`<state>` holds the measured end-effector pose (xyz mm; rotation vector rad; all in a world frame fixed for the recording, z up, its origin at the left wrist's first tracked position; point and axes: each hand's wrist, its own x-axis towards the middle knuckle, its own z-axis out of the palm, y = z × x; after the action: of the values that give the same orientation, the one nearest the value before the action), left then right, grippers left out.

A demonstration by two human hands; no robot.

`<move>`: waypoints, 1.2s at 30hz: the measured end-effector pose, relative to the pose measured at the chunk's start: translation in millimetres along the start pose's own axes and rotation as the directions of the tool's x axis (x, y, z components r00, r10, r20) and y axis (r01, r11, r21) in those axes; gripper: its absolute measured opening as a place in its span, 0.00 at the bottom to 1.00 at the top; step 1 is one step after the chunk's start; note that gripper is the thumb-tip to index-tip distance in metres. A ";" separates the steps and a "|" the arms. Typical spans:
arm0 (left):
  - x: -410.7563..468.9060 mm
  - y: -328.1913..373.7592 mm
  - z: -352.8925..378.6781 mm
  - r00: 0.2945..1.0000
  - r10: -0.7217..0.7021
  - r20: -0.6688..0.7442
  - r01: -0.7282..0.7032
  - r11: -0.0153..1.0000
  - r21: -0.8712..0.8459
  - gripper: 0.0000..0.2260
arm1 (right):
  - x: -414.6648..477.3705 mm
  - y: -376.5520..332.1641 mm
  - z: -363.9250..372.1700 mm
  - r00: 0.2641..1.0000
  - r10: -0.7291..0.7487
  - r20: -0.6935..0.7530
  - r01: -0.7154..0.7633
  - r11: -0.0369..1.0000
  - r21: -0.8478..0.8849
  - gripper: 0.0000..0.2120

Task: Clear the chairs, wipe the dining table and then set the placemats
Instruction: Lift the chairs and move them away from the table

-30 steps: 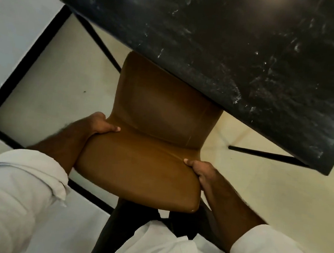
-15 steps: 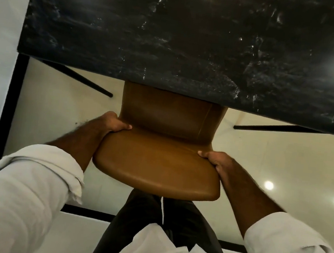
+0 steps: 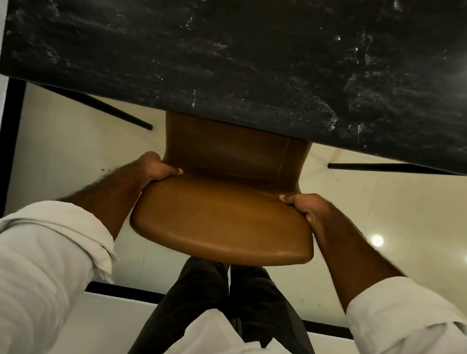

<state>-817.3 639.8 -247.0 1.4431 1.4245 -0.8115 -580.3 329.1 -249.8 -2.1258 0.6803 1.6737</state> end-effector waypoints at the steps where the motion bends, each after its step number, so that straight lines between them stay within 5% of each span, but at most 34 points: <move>1: 0.9 0.4 -1.1 1.000 -0.001 -0.002 0.001 1.000 0.010 0.36 | 0.7 -0.2 1.1 1.000 0.006 0.002 -0.006 1.000 0.007 0.38; 29: 6.0 8.3 -5.8 0.997 -0.077 -0.020 0.078 0.995 0.059 0.38 | -10.8 -7.5 5.0 0.997 -0.008 0.077 0.003 0.998 0.056 0.33; 33: -13.2 20.2 -5.5 1.000 0.024 -0.020 -0.019 0.980 0.196 0.37 | -23.8 -1.5 2.1 0.987 -0.160 0.003 0.160 0.984 0.077 0.31; 36: -21.4 29.3 -2.0 0.987 0.160 0.026 -0.158 0.911 0.381 0.53 | -49.7 15.1 -8.1 0.942 -0.327 -0.080 0.329 0.944 0.010 0.32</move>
<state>-791.2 636.4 -222.0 1.8309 1.1733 -1.0199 -591.6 319.8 -199.3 -2.1551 0.3378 1.4045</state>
